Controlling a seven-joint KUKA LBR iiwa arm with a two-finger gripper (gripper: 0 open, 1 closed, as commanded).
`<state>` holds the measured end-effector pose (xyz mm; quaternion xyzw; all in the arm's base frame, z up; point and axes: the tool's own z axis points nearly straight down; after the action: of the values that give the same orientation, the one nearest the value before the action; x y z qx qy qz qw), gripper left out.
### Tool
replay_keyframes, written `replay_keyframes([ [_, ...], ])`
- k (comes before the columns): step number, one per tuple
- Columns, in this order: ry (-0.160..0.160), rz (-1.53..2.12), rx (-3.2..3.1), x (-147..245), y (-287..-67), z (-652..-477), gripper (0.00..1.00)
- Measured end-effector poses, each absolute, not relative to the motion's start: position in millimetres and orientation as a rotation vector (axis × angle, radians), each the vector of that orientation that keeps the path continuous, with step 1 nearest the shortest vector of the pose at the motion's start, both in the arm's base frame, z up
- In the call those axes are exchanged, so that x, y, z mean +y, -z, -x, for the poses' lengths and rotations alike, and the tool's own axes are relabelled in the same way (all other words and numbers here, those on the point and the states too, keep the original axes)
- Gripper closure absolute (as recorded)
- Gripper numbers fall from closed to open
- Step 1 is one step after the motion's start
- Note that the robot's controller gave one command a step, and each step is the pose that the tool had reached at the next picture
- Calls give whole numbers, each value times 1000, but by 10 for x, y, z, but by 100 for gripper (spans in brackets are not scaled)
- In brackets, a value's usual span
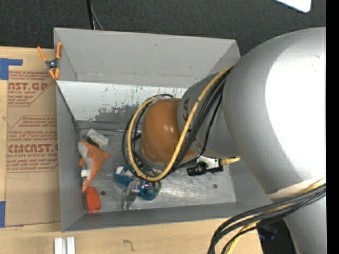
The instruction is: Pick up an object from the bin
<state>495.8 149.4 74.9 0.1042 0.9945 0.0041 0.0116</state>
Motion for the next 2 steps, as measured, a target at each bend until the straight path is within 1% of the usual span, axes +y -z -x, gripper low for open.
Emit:
replay_keyframes([
  [1,-14,-504,3084,1484,-729,-4857,100],
  [2,-14,-503,3084,1484,-729,-4857,100],
])
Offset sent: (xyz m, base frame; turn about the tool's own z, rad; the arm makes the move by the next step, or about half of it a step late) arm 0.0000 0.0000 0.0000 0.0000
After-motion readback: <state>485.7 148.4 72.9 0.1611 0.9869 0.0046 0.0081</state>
